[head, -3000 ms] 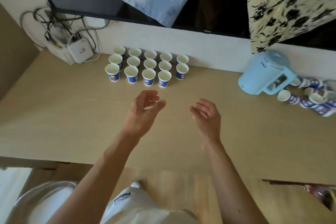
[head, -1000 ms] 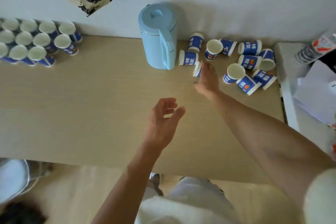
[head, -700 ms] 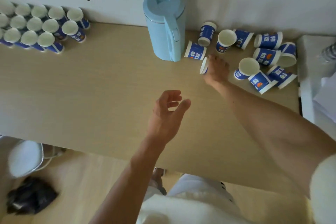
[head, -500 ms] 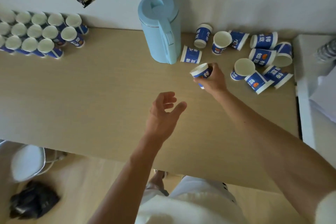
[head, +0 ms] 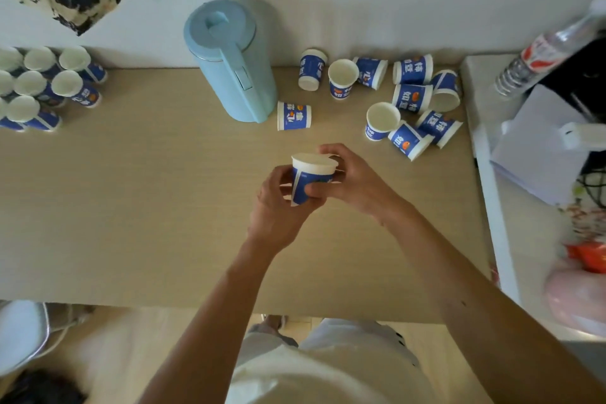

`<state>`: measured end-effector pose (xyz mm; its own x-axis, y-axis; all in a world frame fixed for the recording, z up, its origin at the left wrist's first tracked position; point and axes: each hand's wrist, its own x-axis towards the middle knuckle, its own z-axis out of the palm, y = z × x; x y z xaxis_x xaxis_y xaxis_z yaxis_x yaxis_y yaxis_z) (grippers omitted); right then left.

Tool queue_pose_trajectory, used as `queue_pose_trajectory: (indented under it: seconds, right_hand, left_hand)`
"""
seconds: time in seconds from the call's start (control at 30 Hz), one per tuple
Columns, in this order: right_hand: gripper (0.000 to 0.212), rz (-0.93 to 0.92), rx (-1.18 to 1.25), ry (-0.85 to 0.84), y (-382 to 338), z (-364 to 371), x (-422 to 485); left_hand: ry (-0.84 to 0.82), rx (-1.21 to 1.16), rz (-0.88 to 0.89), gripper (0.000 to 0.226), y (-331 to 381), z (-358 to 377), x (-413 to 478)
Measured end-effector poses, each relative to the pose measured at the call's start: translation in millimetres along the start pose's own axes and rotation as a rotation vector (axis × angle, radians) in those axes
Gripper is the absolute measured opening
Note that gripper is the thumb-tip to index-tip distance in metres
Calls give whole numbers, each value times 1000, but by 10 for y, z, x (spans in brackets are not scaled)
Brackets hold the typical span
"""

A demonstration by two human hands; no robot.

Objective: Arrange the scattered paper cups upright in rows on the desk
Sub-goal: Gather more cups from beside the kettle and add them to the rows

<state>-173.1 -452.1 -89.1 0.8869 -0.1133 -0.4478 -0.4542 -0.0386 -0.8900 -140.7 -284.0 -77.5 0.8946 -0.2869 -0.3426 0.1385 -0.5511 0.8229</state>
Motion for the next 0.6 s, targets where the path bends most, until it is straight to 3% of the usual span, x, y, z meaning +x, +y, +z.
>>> queue_pose_trajectory:
  seconds: [0.13, 0.23, 0.33, 0.47, 0.6]
  right_hand:
    - [78, 18, -21, -144, -74, -228, 49]
    - [69, -55, -68, 67, -150, -343, 428]
    - [70, -161, -418, 201, -183, -264, 1001]
    - [82, -217, -983, 91, -175, 20, 1671]
    - [81, -219, -1193, 8, 8, 266, 1915]
  left_hand:
    - [31, 2, -27, 58, -62, 30, -57]
    - [94, 13, -69, 59, -134, -44, -101]
    - [153, 19, -107, 53, -191, -139, -170]
    - [221, 12, -142, 46, -256, -256, -305]
    - [263, -23, -157, 46, -318, -371, -462]
